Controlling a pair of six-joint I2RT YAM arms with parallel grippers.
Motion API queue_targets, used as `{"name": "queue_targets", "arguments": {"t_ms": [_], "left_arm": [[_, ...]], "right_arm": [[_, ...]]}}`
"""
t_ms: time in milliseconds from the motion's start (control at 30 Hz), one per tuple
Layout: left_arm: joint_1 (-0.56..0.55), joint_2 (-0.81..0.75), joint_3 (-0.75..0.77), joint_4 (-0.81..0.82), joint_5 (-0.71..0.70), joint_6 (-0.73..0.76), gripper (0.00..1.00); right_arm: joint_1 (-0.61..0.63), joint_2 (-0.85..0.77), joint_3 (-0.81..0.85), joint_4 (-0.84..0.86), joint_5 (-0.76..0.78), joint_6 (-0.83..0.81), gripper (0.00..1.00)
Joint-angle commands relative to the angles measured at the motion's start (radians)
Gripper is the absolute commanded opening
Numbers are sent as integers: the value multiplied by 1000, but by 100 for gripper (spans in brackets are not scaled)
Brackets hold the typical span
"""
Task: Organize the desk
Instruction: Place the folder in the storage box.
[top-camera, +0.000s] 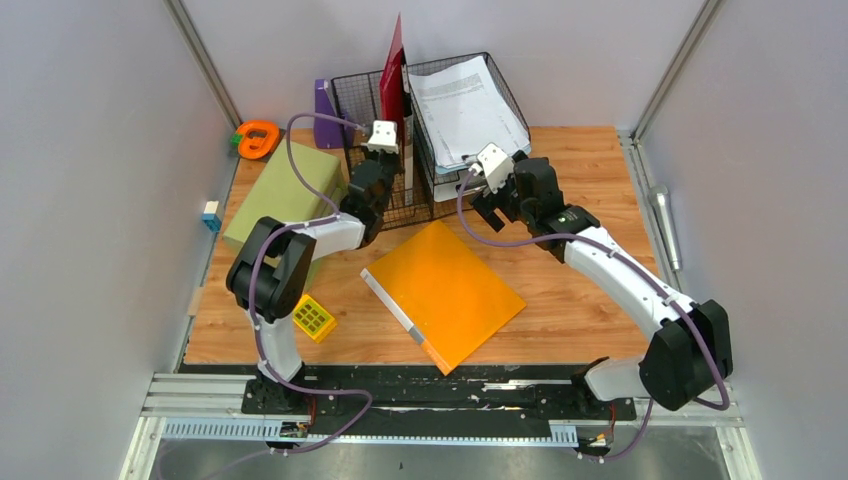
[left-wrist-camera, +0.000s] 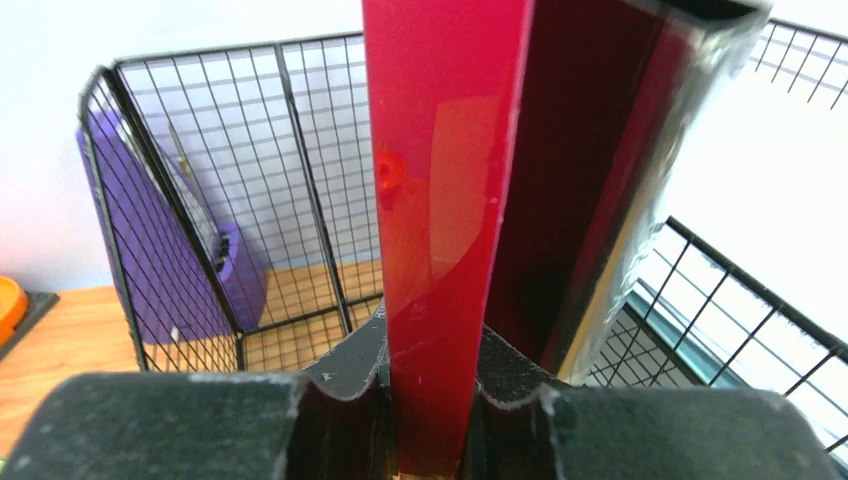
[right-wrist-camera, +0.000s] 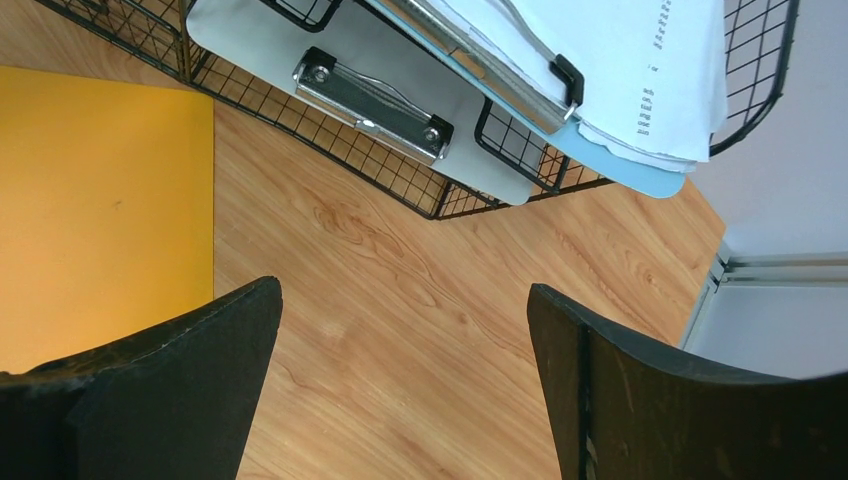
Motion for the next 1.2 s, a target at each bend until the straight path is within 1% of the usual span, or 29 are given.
{"name": "queue_targets", "arguments": {"t_ms": [0, 333, 533, 700, 900, 933, 967, 1000, 1033, 1067, 1100, 1133, 1167], "left_arm": [[-13, 33, 50, 87, -14, -54, 0], [-30, 106, 33, 108, -16, -50, 0], [-30, 141, 54, 122, -31, -14, 0], [-29, 173, 93, 173, -30, 67, 0], [-30, 179, 75, 176, -6, 79, 0], [-29, 178, 69, 172, -3, 76, 2], [-30, 173, 57, 165, 2, 74, 10], [-29, 169, 42, 163, 5, 68, 15], [-29, 158, 34, 157, 14, 65, 28], [-30, 144, 19, 153, 29, 67, 37], [-29, 135, 12, 141, 39, 69, 51], [-30, 114, 0, 131, 56, 77, 58], [-30, 102, -5, 105, 62, 81, 68]], "right_arm": [[-3, 16, 47, 10, 9, 6, 95], [-3, 21, 35, 10, 9, 4, 94], [-3, 8, 10, 10, -5, 7, 94], [-3, -4, 1, 10, -5, 4, 95], [-3, -13, -11, 10, -4, 0, 95], [-3, -14, -12, 10, -3, 0, 95], [-3, -15, -12, 10, -4, 1, 95], [-3, -14, -12, 10, -4, 3, 95], [-3, -9, -9, 7, 2, 9, 95], [-2, -6, -9, 1, 3, 14, 95], [-2, -5, -14, -1, 0, 16, 95], [-2, -6, -20, -1, -4, 17, 94], [-1, -6, -26, -1, -7, 20, 94]]}}
